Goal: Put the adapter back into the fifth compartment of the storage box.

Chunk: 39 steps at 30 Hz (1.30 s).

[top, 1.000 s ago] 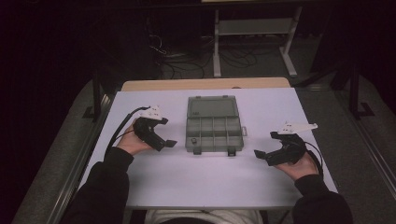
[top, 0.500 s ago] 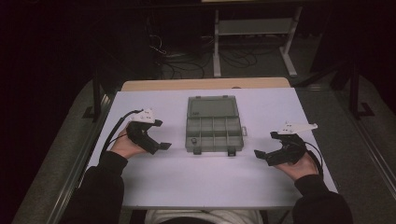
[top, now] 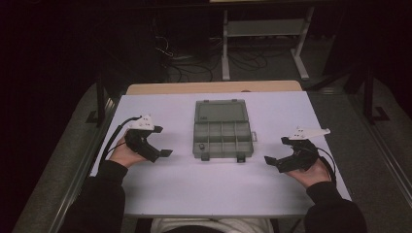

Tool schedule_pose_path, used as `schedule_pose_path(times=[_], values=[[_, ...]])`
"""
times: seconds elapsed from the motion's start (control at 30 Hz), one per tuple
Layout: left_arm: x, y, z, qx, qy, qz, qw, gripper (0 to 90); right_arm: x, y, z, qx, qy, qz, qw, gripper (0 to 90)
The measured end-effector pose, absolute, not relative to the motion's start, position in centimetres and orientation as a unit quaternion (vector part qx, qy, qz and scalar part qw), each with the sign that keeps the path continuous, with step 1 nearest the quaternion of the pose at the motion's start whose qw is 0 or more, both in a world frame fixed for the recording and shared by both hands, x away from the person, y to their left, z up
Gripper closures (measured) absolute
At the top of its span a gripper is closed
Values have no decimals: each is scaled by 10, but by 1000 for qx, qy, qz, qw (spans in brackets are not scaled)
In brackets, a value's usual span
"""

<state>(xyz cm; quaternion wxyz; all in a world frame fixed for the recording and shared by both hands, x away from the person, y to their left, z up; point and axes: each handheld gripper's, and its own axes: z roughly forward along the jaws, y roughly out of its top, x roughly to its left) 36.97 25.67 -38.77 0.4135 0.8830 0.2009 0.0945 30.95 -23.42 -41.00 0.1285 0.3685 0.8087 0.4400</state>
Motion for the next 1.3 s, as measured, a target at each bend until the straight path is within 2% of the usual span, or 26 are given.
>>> schedule_pose_path(times=[1.3], values=[[331,339,-396,830,277,149,461,0,308,-235,-410,373,805,442,134,0]])
